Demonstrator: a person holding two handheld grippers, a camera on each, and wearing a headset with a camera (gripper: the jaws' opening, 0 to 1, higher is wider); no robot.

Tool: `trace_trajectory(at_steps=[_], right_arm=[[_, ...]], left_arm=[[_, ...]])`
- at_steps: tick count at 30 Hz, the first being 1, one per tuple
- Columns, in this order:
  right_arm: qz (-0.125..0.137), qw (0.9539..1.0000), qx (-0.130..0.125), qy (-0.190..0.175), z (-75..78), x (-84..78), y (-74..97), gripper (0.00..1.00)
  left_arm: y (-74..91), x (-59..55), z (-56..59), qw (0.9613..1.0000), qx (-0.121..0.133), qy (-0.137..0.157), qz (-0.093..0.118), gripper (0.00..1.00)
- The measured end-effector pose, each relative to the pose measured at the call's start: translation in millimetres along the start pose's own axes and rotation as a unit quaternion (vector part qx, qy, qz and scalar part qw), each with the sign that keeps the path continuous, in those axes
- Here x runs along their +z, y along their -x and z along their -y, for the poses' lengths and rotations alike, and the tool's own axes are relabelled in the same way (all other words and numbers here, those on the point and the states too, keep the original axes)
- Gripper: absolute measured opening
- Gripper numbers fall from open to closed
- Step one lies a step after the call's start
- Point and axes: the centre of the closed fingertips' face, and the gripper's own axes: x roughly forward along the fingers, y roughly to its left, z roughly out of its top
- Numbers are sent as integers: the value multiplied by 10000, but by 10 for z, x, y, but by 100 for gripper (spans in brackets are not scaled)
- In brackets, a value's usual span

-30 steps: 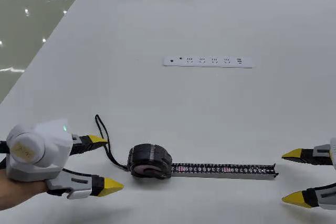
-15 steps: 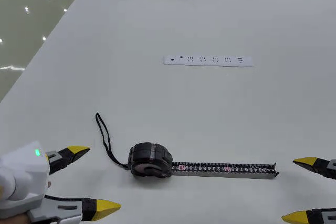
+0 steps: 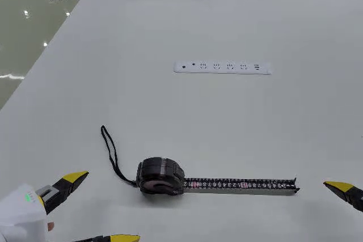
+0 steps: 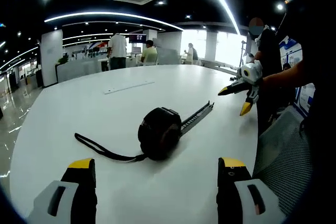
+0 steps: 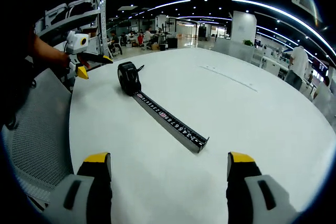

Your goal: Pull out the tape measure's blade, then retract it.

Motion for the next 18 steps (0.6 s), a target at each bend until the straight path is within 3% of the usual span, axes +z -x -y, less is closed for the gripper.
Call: trace_trajectory(at_steps=[7,18], right_arm=[[277,9990,-214,-290,-60,64,1,99],[390,9973,-318,-540,-152,117,-49,100]], left_arm=[[24,-9,32,9997,187,121,117,100],[54,-39,60,9983,475,299,141,100]])
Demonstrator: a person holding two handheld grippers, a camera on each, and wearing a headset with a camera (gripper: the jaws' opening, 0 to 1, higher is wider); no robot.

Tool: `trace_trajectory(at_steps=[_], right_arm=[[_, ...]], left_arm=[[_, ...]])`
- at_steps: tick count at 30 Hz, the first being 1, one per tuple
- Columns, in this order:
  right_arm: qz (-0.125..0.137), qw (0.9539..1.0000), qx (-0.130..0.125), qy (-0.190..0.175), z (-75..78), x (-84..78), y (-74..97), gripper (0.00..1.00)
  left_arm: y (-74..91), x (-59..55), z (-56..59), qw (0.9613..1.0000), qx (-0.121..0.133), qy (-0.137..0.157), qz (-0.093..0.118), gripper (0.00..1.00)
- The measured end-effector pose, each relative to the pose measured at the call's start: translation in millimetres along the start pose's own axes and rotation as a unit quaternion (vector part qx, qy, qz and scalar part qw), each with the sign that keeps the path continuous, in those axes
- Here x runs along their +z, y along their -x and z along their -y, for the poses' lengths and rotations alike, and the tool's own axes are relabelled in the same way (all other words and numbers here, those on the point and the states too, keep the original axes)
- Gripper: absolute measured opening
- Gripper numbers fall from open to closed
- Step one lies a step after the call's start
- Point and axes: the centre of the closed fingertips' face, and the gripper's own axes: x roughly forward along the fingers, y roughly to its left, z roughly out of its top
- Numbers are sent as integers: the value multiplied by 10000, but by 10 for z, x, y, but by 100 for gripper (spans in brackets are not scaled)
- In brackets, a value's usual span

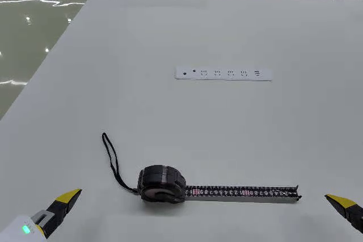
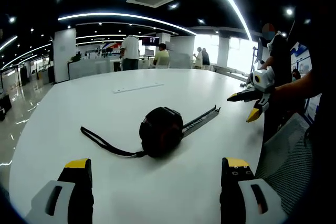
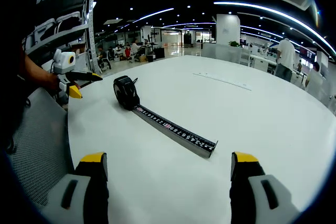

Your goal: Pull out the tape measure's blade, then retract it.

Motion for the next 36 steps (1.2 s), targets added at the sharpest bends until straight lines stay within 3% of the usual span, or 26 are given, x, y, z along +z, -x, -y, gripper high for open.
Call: trace_trajectory(at_steps=[25,36], right_arm=[[-49,10000,-31,-19,-22,-14,8,99],[-152,9998,105,103,21,-56,13,95]], left_arm=[[-25,94,51,9999,52,-3,124,100],[-69,113,72,9999,-43,-50,111,97]])
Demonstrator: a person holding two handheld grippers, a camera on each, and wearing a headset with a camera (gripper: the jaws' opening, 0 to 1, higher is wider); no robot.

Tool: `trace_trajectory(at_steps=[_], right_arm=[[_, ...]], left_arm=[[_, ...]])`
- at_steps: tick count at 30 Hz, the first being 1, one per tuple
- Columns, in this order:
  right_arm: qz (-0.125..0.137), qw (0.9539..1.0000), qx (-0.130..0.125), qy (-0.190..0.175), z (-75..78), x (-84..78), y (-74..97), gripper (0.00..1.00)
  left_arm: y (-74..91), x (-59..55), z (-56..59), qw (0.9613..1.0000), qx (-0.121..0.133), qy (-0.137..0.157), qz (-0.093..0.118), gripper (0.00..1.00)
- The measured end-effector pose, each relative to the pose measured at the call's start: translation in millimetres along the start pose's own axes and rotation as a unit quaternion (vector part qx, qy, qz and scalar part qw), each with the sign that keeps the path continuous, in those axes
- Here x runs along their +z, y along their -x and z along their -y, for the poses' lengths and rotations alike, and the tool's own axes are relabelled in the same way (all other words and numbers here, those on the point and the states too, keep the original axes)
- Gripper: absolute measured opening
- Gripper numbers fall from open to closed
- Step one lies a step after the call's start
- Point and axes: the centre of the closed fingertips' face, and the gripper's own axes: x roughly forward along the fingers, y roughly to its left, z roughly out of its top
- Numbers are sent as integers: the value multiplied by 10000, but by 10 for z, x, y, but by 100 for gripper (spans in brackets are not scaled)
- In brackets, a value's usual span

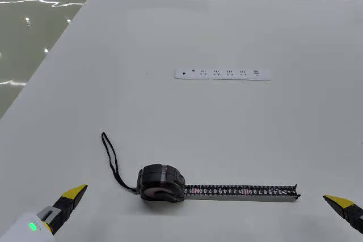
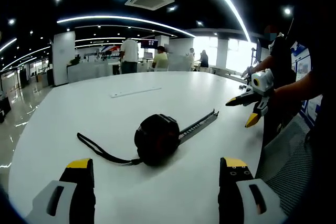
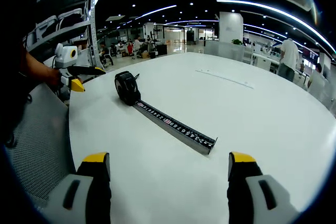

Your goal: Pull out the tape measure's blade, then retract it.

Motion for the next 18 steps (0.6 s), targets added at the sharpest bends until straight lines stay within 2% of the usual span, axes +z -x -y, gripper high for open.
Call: trace_trajectory(at_steps=[5,8,10,15,18], right_arm=[[-27,9999,72,95,33,4,-13,92],[-36,9997,152,179,65,16,-23,89],[-135,9994,233,199,79,-9,-33,87],[-239,9981,397,416,138,-19,-62,83],[-298,9962,565,600,170,-37,-92,79]], left_arm=[[-53,15,-9,9999,22,-105,-96,93],[-88,44,-18,9999,100,-82,-102,92],[-110,60,-10,9999,126,-50,-89,92],[-177,117,-1,9995,320,3,-75,92],[-242,133,34,9993,339,105,-65,92]])
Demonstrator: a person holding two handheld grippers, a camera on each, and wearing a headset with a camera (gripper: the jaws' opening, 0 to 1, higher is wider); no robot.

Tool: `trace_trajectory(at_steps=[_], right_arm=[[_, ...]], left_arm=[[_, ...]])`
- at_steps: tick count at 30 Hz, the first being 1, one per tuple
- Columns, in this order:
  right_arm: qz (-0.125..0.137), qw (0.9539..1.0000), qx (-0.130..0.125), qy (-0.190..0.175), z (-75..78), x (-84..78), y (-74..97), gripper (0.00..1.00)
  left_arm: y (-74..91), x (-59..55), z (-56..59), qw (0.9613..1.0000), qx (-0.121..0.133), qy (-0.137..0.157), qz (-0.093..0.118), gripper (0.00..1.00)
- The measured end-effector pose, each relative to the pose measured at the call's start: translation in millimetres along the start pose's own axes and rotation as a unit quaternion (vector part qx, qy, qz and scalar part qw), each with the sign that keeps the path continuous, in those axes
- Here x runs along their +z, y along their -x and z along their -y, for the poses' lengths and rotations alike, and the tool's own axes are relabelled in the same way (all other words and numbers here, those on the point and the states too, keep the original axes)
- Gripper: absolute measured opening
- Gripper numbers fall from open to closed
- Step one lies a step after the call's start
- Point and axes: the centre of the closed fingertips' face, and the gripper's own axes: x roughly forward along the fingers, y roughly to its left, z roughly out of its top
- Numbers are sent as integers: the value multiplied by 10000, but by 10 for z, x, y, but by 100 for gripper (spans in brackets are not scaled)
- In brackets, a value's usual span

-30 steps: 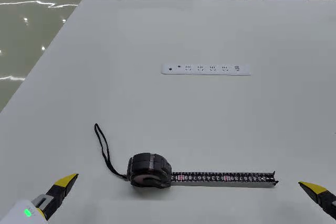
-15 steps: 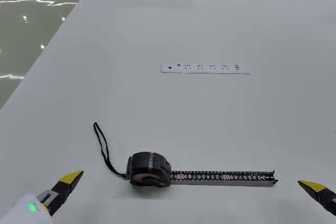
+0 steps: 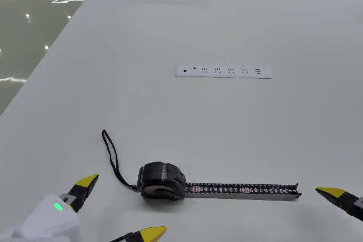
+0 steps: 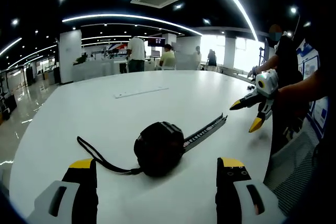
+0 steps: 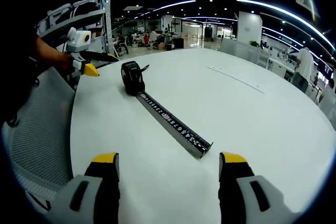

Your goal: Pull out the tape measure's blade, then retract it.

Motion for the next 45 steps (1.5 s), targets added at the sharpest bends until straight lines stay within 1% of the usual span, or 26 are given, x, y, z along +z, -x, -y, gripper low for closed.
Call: trace_trajectory(at_steps=[4,7,11,12,14,16,19,21,25,28,31,33,35,37,39,43,45], right_arm=[[-36,9997,135,200,45,9,-31,74],[-42,9997,147,216,49,8,-33,70],[-48,9996,160,235,55,9,-37,63],[-155,9976,381,555,150,1,-95,62],[-180,9970,420,622,162,12,-128,59],[-215,9962,471,701,179,15,-154,56],[-282,9947,543,829,209,6,-187,52],[-316,9938,586,886,229,7,-207,50],[-380,9920,641,1017,269,12,-234,43],[-440,9906,709,1084,286,4,-261,40],[-493,9888,767,1182,306,2,-286,36],[-507,9884,775,1207,346,3,-307,34],[-521,9878,792,1238,369,2,-321,32],[-573,9863,845,1299,385,-15,-333,30],[-608,9851,895,1335,387,-28,-341,28],[-650,9829,991,1409,425,-76,-374,23],[-675,9827,1016,1393,432,-94,-389,21]], left_arm=[[-60,-1,14,9999,119,48,7,92],[-64,1,17,9999,123,60,9,92],[-69,3,21,9999,131,71,11,92],[-121,30,-12,9987,443,253,7,91],[-131,47,-27,9980,560,298,31,91],[-144,51,-24,9975,628,312,-5,91],[-169,59,-9,9971,669,363,-33,88],[-177,74,4,9969,712,346,-26,87],[-196,103,11,9962,799,335,-33,85],[-206,133,10,9948,888,488,-32,84],[-208,144,46,9940,938,563,-27,84],[-223,133,87,9940,945,546,-36,84],[-233,120,103,9940,958,531,-51,83],[-244,97,104,9930,1009,609,-91,83],[-249,99,106,9921,1044,692,-74,83],[-271,98,109,9888,1202,879,-51,82],[-299,90,130,9881,1218,935,-69,81]])
